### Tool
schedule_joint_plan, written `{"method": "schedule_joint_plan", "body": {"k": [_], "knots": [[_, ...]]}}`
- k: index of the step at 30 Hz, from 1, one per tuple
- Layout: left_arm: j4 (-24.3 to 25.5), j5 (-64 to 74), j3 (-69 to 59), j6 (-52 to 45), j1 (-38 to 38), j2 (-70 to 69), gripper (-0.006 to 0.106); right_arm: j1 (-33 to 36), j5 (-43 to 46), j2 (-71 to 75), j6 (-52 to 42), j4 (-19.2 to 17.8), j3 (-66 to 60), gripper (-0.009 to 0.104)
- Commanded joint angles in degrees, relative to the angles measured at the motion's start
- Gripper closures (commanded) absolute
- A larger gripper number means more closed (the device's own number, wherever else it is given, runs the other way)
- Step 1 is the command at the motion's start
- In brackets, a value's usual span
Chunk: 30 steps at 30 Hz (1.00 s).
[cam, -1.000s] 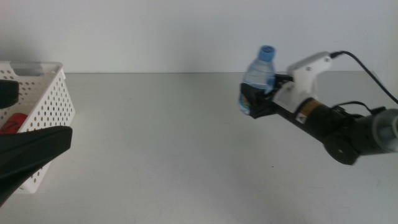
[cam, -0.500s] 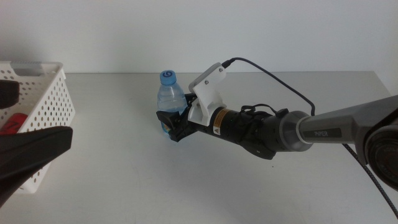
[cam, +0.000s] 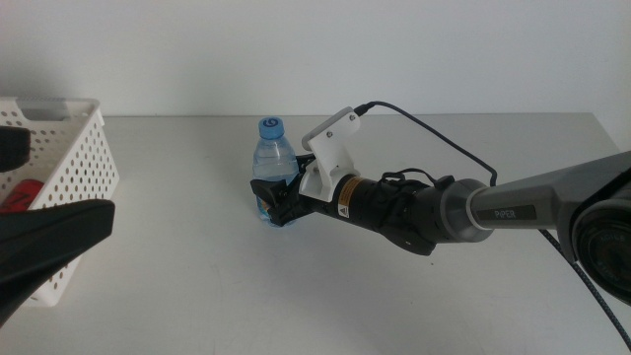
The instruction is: Use arms to grab the bottles and put them into the dustbin to the left of the table.
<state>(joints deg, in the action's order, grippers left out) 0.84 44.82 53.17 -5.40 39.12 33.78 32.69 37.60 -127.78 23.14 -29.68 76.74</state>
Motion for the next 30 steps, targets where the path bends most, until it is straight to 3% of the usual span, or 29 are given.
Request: {"method": "schedule_joint_plan", "body": {"k": [1,5,9,14,19,30], "knots": [[0.02,-4.57,1.39,0.69,0.33,0.62,0.007,-0.06,3.47,4.25,3.76,-0.63,0.69,0.054],[0.02,-4.57,1.39,0.69,0.33,0.62,0.007,-0.1,3.42,5.6,5.64,-2.22,-1.9,0.02],[0.02,-4.57,1.39,0.69,0.33,0.62,0.007,-0.17,2.79,9.09,5.64,-2.23,-5.45,0.003],[0.02,-4.57,1.39,0.69,0.33,0.62,0.007,-0.17,0.88,16.73,6.12,-4.2,-11.53,0.004],[0.02,-4.57,1.39,0.69,0.33,0.62,0.007,-0.17,-4.82,29.12,14.71,-9.01,-18.77,0.011],[0.02,-4.57,1.39,0.69,0.33,0.62,0.007,-0.17,-19.11,55.97,43.46,-34.83,-29.81,0.023]]}}
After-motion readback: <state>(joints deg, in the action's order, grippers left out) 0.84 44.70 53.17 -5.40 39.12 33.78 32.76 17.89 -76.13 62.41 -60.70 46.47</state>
